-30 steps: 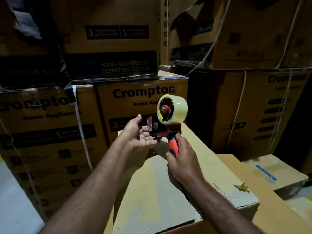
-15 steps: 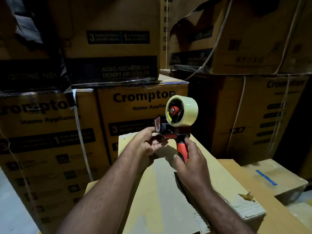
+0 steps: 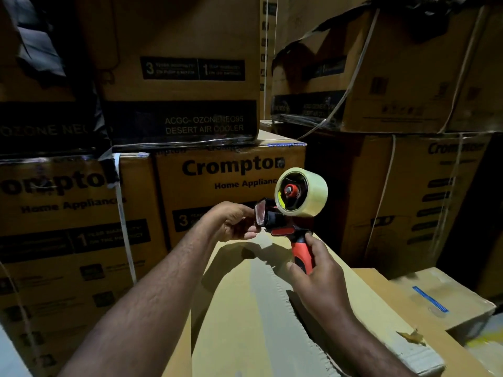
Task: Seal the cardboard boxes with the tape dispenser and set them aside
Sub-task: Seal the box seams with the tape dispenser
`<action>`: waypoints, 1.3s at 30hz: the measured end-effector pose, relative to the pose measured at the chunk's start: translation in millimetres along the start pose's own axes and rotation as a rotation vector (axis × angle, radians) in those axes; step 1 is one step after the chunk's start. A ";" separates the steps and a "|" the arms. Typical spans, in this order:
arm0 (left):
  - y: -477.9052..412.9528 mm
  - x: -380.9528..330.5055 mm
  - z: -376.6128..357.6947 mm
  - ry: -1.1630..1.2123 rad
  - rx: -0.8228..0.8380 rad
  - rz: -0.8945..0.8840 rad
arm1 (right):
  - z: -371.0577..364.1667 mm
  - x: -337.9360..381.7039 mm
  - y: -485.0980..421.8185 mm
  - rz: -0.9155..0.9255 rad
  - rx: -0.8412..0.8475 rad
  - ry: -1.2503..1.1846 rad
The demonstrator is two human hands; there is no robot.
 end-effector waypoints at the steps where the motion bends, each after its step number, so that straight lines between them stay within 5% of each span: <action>1: -4.8 -1.8 2.5 -0.042 -0.023 -0.032 | -1.5 1.9 -3.9 -0.002 0.013 0.007; 10: -69.4 2.5 13.7 -0.566 -0.387 -0.314 | -30.7 13.7 -46.0 -0.046 0.106 0.098; 15: -93.7 28.1 20.4 -0.766 -0.590 -0.330 | -48.8 1.0 -43.5 -0.106 0.128 0.120; 25: -132.4 39.2 37.1 -0.548 -0.552 -0.258 | -63.9 4.3 -42.7 -0.061 0.194 0.207; 39: -149.7 39.9 34.0 -0.819 -0.408 -0.062 | -68.1 1.4 -38.4 -0.072 0.237 0.264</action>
Point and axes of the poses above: each hand's wrist, its own y-axis away from the middle knuckle, its own z-axis out of the back of the hand, x = y × z, the point moved 1 cm from there along -y, towards the middle knuckle, and after that the axes turned 3 degrees about -y, right-handed, at the moved point
